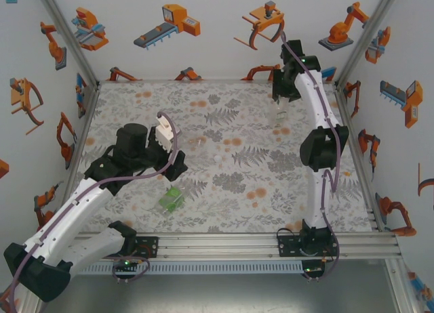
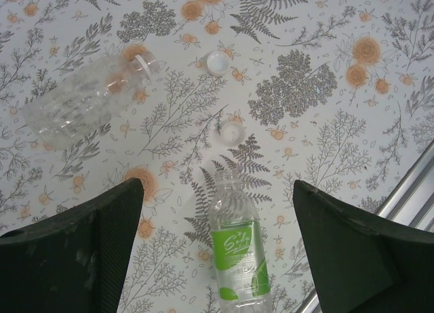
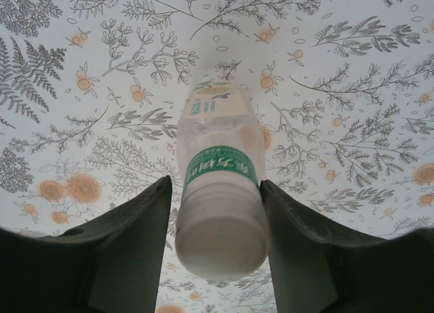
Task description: Screw on the bottle caps
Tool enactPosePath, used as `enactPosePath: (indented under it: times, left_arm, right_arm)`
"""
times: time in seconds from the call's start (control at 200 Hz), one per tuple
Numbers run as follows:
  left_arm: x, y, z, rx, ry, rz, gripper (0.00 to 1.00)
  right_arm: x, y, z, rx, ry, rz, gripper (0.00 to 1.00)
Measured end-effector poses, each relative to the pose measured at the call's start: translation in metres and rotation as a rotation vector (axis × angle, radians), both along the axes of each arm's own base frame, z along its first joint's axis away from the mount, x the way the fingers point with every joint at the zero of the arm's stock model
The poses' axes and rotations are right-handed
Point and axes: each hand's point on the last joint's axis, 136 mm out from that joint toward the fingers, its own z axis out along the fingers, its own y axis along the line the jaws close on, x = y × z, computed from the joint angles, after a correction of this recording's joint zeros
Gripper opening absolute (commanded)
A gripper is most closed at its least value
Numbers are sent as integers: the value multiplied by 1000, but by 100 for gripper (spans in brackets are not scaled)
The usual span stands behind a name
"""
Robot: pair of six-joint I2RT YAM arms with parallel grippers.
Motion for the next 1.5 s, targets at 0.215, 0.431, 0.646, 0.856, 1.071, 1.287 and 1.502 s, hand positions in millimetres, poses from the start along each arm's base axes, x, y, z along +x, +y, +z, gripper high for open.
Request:
enactPosePath:
  times: [0.215,0.431,0.646,0.856,1.071,1.287,1.502]
  left_arm:
    - [-1,1,0,-1,2,4,83]
    - [3,5,0,-11,16,41,83]
    - [18,19,-3,-25,49,148,83]
    - [32,36,-8,-50,97,269,82]
    - [38,47,-7,-83,120,352,82]
    - [41,62,0,-123,121,421,86]
    - [40,76,1,-145,134,469,87]
  right_arm:
    - [3,0,28,5,-58,4,59]
    - [-2,-3,67,-3,-138,15,59]
    - [-35,7,115,-5,-207,68,59]
    - [-93,88,133,55,-249,345,60]
    - [-136,193,71,192,-203,712,69]
    - [-155,260,13,334,-202,958,83]
    - [-144,310,-16,414,-299,1158,85]
